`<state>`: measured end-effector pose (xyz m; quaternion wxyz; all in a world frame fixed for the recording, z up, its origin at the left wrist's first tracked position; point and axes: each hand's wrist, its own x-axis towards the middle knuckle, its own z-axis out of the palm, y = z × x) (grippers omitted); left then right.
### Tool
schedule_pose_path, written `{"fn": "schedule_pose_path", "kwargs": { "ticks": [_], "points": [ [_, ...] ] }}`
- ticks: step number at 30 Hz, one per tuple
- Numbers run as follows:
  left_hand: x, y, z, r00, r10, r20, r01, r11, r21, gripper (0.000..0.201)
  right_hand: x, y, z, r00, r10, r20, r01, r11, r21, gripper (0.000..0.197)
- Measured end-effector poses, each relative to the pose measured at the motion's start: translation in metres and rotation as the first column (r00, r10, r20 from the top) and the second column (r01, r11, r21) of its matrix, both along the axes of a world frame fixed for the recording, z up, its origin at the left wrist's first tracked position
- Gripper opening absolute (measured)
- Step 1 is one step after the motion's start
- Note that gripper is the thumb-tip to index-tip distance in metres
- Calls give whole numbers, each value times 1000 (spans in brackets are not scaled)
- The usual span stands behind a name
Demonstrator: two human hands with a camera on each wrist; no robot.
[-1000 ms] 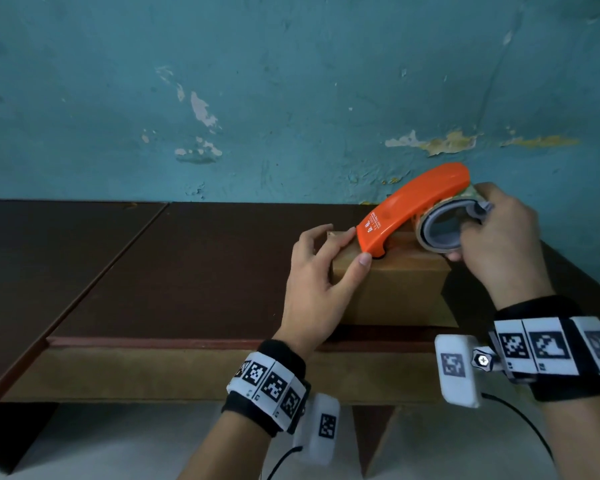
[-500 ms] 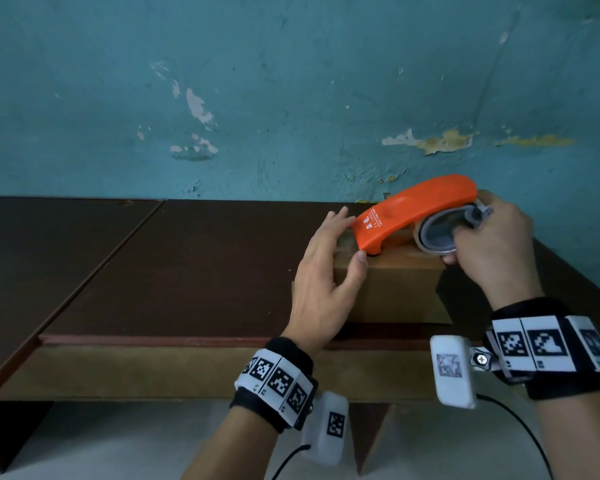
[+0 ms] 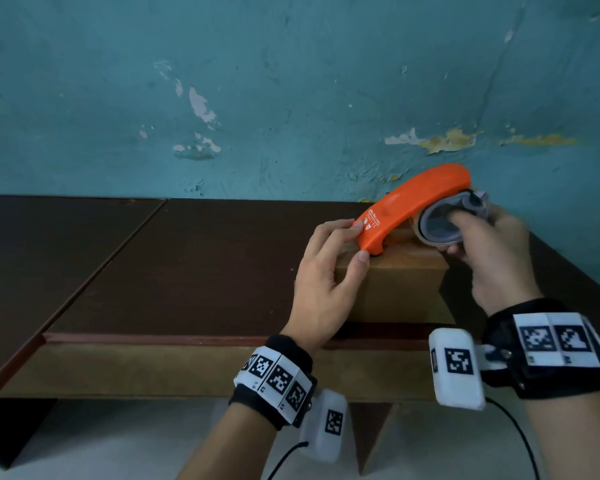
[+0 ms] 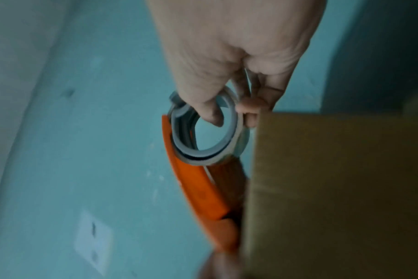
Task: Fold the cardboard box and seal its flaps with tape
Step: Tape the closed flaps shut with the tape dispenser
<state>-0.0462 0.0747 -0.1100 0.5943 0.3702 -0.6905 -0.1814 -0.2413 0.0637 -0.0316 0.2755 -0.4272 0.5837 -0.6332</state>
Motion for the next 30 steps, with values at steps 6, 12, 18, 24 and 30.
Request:
{"fn": "schedule_pose_path", "kwargs": {
  "ticks": [6,12,18,24,30],
  "points": [
    [-1,2,1,999,-20,-38,24,995,98,29,16,4,1,989,81,123,-82,997,6,7],
    [2,3,5,959,-144,-244,209,941,267,65,23,-1,-1,970,-34,-239,22,998,-51,20],
    [18,-4,11,968,-120,-220,192,919,345,76,12,-2,6,965,1,-261,-13,999,-41,20],
    [22,-6,10,973,-130,-189,186,931,314,69,-11,1,8,938,-27,-346,25,1000,-8,13],
    [21,-7,10,976,-162,-146,194,950,243,55,-32,9,6,926,-100,-364,100,995,-17,26]
  ]
}}
